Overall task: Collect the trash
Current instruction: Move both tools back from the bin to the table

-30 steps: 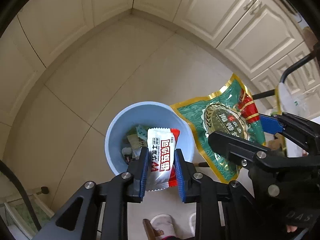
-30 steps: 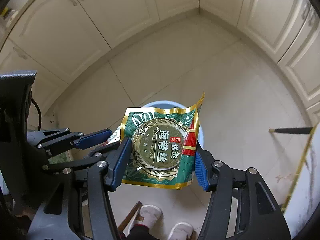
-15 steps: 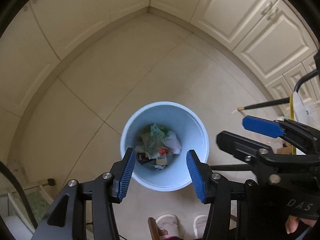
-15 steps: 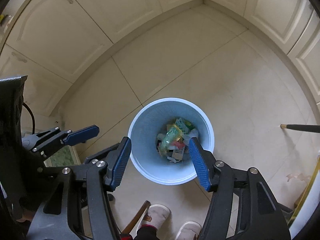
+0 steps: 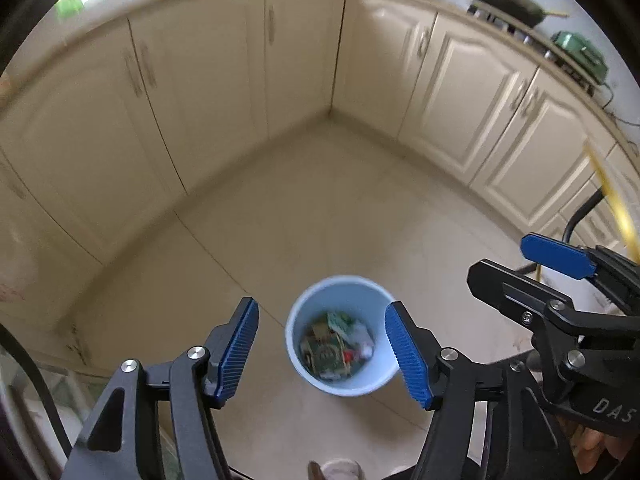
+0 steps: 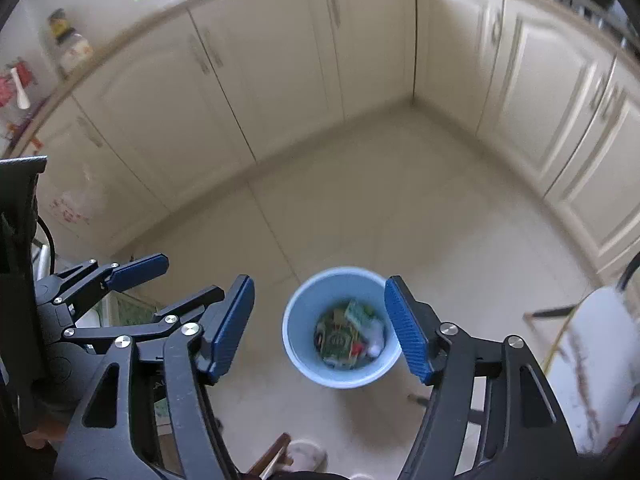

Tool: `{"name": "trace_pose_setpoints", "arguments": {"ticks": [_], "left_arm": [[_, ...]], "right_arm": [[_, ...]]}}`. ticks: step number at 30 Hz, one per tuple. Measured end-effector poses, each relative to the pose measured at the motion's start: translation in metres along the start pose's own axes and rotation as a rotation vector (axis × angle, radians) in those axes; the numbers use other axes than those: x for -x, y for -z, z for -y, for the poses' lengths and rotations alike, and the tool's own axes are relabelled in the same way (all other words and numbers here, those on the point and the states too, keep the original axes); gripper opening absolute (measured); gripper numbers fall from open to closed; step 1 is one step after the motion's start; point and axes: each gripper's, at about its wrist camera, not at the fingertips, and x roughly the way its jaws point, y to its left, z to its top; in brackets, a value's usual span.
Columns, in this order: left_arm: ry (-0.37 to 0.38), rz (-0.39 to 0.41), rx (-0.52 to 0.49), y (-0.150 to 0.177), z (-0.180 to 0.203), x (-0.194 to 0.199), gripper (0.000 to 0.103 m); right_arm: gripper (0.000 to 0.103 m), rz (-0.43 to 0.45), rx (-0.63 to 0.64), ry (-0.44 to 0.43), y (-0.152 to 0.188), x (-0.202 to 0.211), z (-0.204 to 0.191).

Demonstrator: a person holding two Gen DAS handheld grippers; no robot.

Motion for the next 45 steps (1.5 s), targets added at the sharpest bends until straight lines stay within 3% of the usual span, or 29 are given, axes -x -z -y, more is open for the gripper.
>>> {"name": "trace_pose_setpoints", "arguments": {"ticks": [3,5,7,11,12,13,18,25,29,34,37,41,43,45], "left_arm": [[-0.033,0.121,-0.029,0.013,0.023,0.055,0.064],[-0.026,0.188,-0.043,0.022,0.038,0.085,0.07],[-0.018,0.279,-0.05,0.034,0.061,0.12,0.08],[-0.007,0.435,-0.08,0.07,0.101,0.173,0.092],[-0.018,0.477,-0.087,0.081,0.111,0.186,0.096],[-0.035,0.533,-0.093,0.091,0.122,0.203,0.098],[-0.039,0.666,-0.091,0.149,0.166,0.24,0.101],[0.067,0.816,-0.08,0.228,0.206,0.272,0.102],[0.113,0.842,-0.128,0.282,0.185,0.252,0.102],[0.146,0.83,-0.206,0.317,0.171,0.24,0.102],[0.155,0.819,-0.233,0.322,0.176,0.237,0.102],[0.156,0.781,-0.264,0.282,0.195,0.239,0.102],[0.148,0.761,-0.281,0.278,0.201,0.236,0.102],[0.147,0.742,-0.281,0.257,0.213,0.24,0.102]], "right_arm": [[0.07,0.106,0.025,0.047,0.003,0.056,-0.017],[0.077,0.174,0.043,0.081,0.006,0.087,-0.024],[0.086,0.246,0.05,0.107,0.012,0.127,-0.029],[0.089,0.403,0.062,0.166,0.027,0.21,-0.038],[0.099,0.442,0.054,0.191,0.031,0.231,-0.038],[0.103,0.469,0.048,0.209,0.031,0.243,-0.038],[0.103,0.63,0.018,0.284,0.06,0.329,-0.047],[0.103,0.765,-0.046,0.379,0.109,0.41,-0.043],[0.103,0.794,-0.092,0.443,0.141,0.434,-0.029],[0.103,0.783,-0.184,0.532,0.182,0.451,0.005],[0.103,0.764,-0.255,0.563,0.205,0.456,0.032],[0.103,0.698,-0.353,0.596,0.233,0.457,0.075],[0.103,0.616,-0.407,0.651,0.247,0.444,0.097],[0.103,0.556,-0.457,0.645,0.263,0.431,0.115]]}}
